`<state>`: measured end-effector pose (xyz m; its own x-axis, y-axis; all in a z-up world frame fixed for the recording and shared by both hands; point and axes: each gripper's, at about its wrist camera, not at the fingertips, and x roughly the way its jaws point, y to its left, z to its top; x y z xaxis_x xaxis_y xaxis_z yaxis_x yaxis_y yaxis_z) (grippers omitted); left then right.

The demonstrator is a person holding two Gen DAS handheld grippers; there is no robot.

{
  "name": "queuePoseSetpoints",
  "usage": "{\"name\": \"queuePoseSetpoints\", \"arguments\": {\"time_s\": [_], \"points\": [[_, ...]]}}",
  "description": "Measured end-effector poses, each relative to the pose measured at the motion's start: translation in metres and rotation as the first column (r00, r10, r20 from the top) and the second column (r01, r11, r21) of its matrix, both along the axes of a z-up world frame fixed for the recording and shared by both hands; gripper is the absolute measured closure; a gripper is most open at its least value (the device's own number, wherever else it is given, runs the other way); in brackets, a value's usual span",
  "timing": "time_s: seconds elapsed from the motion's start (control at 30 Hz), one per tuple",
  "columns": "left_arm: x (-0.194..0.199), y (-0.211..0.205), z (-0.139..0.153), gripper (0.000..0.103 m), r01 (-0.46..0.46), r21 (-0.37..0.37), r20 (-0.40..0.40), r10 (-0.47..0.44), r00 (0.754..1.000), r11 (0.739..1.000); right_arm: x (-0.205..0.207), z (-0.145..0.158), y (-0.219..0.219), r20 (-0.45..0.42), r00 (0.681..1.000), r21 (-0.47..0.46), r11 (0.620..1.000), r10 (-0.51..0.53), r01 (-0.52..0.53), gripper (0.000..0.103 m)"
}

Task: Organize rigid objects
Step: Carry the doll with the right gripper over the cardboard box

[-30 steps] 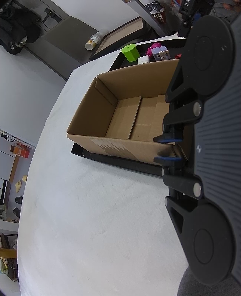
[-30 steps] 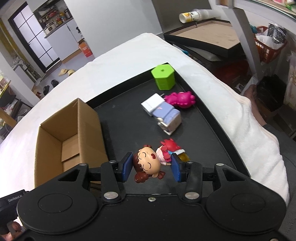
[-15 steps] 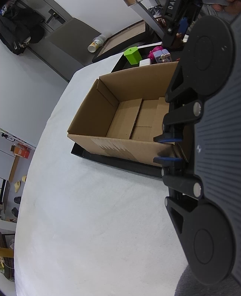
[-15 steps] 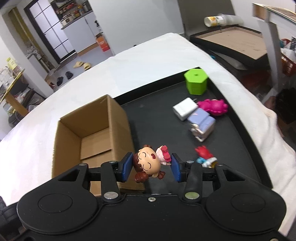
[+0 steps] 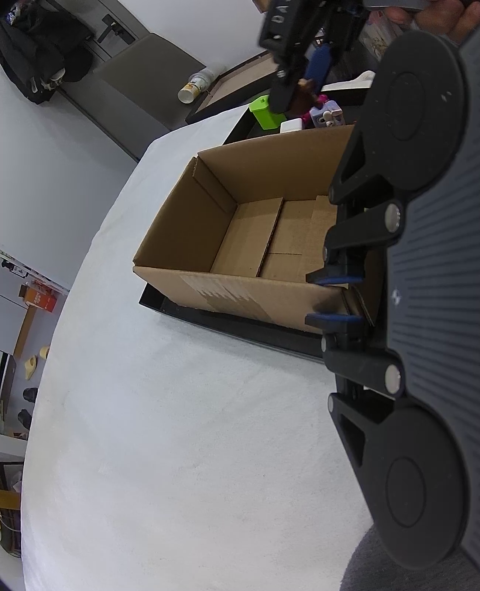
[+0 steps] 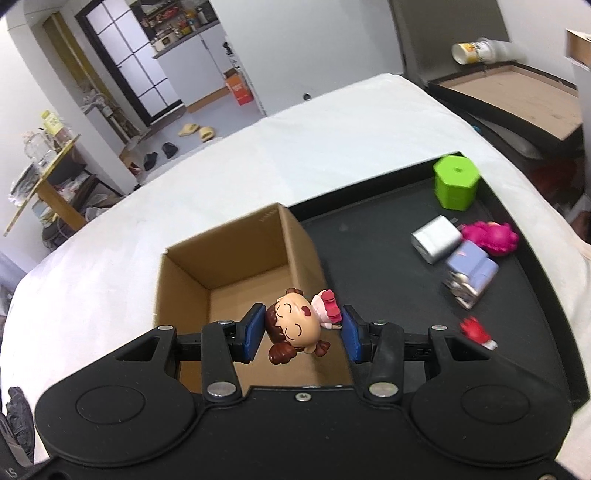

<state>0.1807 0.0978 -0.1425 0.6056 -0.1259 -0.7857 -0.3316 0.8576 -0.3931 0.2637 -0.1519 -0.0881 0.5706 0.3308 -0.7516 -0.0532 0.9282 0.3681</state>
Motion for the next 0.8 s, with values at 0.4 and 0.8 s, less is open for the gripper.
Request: {"name": "queuePoseSetpoints", "arguments": {"time_s": [0.4, 0.8], "points": [[0.000, 0.002, -0.001, 0.088, -0.005, -0.014, 0.001, 0.005, 1.000, 1.000, 0.015, 0.002, 0.045, 0.030, 0.993, -0.001, 0.993, 0.116, -0.116, 0.059], [-0.002, 0.006, -0.004, 0.087, -0.007, -0.069, -0.008, 0.006, 1.000, 0.998, 0.028, -0.020, 0.091, 0.017, 0.951, -0.119, 0.945, 0.310, -0.306, 0.059]]}}
